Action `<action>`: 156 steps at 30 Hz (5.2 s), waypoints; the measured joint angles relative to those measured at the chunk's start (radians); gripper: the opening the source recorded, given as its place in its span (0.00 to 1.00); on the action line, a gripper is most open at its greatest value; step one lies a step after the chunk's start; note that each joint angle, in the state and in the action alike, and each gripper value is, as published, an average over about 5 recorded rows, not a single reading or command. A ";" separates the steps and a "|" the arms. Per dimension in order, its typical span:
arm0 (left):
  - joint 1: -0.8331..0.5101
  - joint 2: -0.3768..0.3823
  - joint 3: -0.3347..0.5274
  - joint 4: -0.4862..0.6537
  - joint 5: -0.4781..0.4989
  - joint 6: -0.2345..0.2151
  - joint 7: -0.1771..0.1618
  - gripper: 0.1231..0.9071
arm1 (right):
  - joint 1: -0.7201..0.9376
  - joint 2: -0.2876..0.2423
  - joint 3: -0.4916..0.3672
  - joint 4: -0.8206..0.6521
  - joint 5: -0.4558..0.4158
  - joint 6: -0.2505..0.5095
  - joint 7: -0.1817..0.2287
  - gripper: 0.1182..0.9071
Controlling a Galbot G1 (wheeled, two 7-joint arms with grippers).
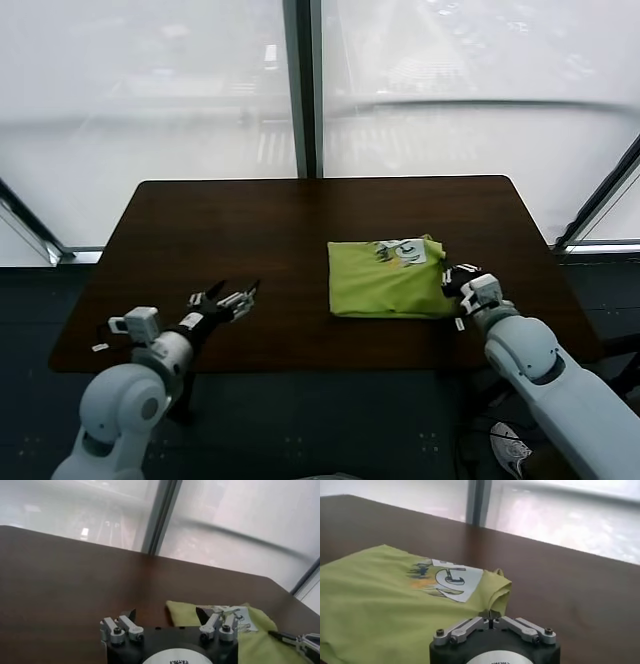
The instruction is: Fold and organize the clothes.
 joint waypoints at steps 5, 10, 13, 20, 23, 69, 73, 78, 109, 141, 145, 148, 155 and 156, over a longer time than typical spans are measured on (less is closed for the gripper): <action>-0.002 0.001 0.002 0.009 0.001 -0.003 0.006 1.00 | 0.009 -0.040 0.051 -0.031 -0.054 0.012 -0.018 0.03; -0.004 0.004 0.002 0.014 0.001 -0.004 0.009 1.00 | 0.006 -0.050 0.076 -0.052 -0.065 0.013 -0.025 0.03; -0.007 0.006 0.002 0.018 0.001 -0.004 0.010 1.00 | -0.006 -0.059 0.088 -0.043 -0.061 -0.009 -0.027 0.09; -0.010 0.000 0.004 0.025 0.001 -0.005 0.010 1.00 | -0.049 -0.084 0.130 0.023 -0.017 -0.085 0.017 0.61; -0.005 -0.005 0.003 0.026 0.006 -0.006 0.010 1.00 | -0.061 -0.085 0.146 0.061 0.025 -0.068 0.031 0.84; 0.068 -0.064 -0.023 0.002 0.114 -0.061 0.019 1.00 | 0.293 0.297 -0.481 -0.108 -0.125 -0.188 0.344 0.93; 0.065 -0.064 -0.027 0.004 0.113 -0.062 0.019 1.00 | 0.292 0.296 -0.479 -0.109 -0.126 -0.202 0.345 0.67; 0.052 -0.061 -0.049 0.018 0.094 -0.062 0.015 1.00 | 0.285 0.290 -0.472 -0.105 -0.125 -0.202 0.344 0.28; 0.054 0.070 -0.384 0.074 -0.087 -0.044 -0.011 1.00 | 0.352 0.477 -0.378 0.030 0.346 0.230 0.173 0.07; 0.042 -0.023 -0.241 0.106 0.026 -0.115 0.029 1.00 | -0.139 0.025 0.097 0.080 0.243 0.396 -0.068 1.00; 0.061 -0.019 -0.219 0.100 0.100 -0.183 0.059 1.00 | -0.198 0.030 0.106 0.069 0.138 0.538 -0.079 1.00; 0.089 -0.001 -0.197 0.094 0.178 -0.265 0.064 1.00 | -0.242 0.042 0.119 0.058 0.064 0.644 -0.053 1.00; 0.218 0.061 -0.165 0.062 0.278 -0.504 0.087 1.00 | -0.397 0.102 0.208 0.058 -0.056 0.787 -0.011 1.00; 0.240 0.068 -0.162 0.056 0.283 -0.530 0.089 1.00 | -0.421 0.113 0.224 0.061 -0.064 0.794 -0.010 1.00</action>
